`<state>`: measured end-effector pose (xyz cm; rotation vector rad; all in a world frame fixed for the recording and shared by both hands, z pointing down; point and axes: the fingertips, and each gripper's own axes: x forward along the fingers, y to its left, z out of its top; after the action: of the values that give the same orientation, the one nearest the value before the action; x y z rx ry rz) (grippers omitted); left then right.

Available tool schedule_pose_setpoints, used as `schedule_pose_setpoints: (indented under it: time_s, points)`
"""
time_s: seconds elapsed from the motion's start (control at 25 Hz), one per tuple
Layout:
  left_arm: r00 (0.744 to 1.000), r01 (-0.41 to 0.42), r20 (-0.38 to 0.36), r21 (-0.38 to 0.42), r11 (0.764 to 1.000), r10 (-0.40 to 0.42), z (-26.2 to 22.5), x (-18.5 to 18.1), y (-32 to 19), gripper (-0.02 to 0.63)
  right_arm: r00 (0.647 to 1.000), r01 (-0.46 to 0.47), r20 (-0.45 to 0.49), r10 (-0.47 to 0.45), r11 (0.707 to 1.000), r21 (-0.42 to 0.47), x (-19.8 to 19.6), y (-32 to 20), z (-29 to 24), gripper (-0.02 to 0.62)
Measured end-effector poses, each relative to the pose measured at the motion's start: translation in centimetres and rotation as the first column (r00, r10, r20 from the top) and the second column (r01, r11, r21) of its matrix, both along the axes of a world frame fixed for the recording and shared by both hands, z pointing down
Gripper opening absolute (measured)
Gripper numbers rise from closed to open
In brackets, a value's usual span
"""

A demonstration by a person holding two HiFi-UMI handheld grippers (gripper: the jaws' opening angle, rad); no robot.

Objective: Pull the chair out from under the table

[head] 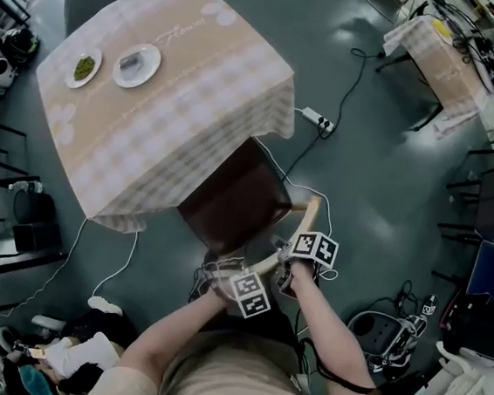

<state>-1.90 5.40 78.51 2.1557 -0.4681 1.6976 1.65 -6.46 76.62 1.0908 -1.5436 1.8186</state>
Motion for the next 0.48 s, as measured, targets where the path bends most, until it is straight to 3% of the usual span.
schedule_pose_setpoints:
  time_s: [0.48]
  points:
    - [1.0,-0.003,0.011,-0.02,1.0,0.004,0.6,1.0,1.2,0.081,1.0,0.02,0.003,-0.02,1.0,-0.004,1.1,1.1,0.6,0.176]
